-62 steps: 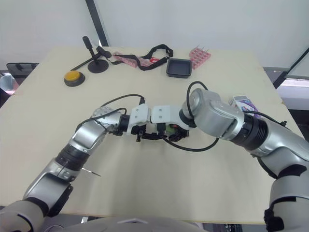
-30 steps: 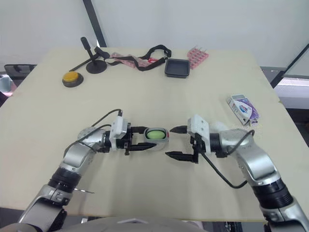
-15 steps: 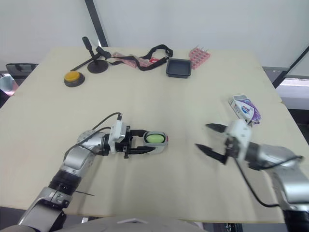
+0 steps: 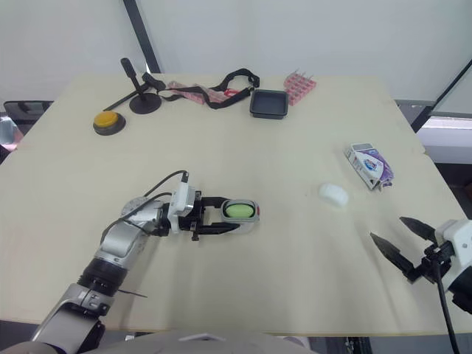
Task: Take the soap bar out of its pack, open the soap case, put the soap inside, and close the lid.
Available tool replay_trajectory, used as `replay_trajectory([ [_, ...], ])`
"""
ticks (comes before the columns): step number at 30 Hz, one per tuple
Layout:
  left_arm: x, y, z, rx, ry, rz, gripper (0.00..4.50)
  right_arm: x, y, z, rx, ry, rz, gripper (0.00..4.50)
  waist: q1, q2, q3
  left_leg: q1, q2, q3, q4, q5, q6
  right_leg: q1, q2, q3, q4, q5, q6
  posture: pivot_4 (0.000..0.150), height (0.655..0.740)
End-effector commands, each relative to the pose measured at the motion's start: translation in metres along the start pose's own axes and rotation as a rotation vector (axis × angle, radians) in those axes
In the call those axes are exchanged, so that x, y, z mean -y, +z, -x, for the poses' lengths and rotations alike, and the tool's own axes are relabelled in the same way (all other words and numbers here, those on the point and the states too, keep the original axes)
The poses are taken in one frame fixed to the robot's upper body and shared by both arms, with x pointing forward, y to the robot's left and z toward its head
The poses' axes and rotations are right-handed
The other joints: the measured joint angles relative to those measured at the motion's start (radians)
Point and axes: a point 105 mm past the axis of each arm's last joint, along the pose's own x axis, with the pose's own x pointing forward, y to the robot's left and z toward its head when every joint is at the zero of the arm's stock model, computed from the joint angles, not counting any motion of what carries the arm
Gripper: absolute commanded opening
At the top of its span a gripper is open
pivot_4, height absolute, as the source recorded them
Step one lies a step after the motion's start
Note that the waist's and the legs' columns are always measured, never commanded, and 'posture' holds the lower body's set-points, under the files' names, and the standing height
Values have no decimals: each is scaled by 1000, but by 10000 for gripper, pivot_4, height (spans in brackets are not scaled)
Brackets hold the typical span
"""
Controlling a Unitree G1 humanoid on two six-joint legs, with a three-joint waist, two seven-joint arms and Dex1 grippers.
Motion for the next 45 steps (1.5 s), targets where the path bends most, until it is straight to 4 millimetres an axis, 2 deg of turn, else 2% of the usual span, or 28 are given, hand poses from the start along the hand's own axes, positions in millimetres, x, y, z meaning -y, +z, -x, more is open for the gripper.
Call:
replay_trajectory([
  [1, -4, 10, -1, 31, 6, -23, 19016, 16, 23, 2, -84, 33, 90, 44595, -3, 2, -1, 0, 0, 0, 0, 0, 0, 0, 0, 0, 0, 0, 0, 1500, 7400],
  [3, -3, 10, -2, 30, 0, -20, 19016, 16, 36, -4, -205, 115, 133, 44595, -2, 3, -1, 1, -4, 1, 0, 1, 3, 1, -1, 1, 0, 0, 0, 1500, 7400],
  [5, -4, 9, -2, 31, 11, -7, 19016, 15, 58, -14, -300, 158, 141, 44595, -5, 5, 0, 2, -4, 0, 0, 1, 3, 2, -1, 2, 0, 0, 0, 1500, 7400],
  [9, -3, 10, -4, 36, 5, -6, 19016, 2, 78, -28, -537, 254, 221, 44595, 0, 5, 0, 4, -4, -1, -1, 1, 4, 6, 0, 3, -1, 0, 1, 1500, 7400],
  [13, 0, 11, -7, 42, -14, -7, 19016, -2, 99, -50, -612, 268, 288, 44595, 10, 5, 0, 4, -4, -1, 0, 1, 5, 5, -1, 1, -3, 0, 1, 1500, 7400],
  [16, 3, 10, -8, 40, -34, -9, 19016, -4, 104, -70, -652, 287, 353, 44595, 10, 5, 1, 1, -5, -1, 2, 0, 7, 2, -1, 1, -2, 0, 1, 1500, 7400],
  [19, 6, 10, -9, 42, -50, -5, 19016, -11, 106, -103, -653, 313, 402, 44595, 3, 3, 1, -2, -5, 0, 3, 0, 7, 1, -1, 1, 0, 0, 0, 1500, 7400],
  [25, 6, 9, -11, 41, -53, -3, 19016, -34, 96, -137, -697, 406, 392, 44595, 10, 4, 1, -2, -5, 1, 4, 0, 7, -3, -1, 1, 6, 0, 0, 1500, 7400],
  [33, 5, 9, -11, 36, -44, -3, 19016, -30, 84, -150, -730, 400, 397, 44595, 22, 4, 1, -2, -5, 1, 5, 0, 7, -3, -1, 1, 6, 0, 0, 1500, 7400],
  [45, 3, 9, -12, 33, -33, 0, 19016, -27, 73, -151, -766, 393, 419, 44595, 19, 4, 1, -2, -5, 1, 5, 0, 7, -3, -1, 1, 8, 0, 1, 1500, 7400],
])
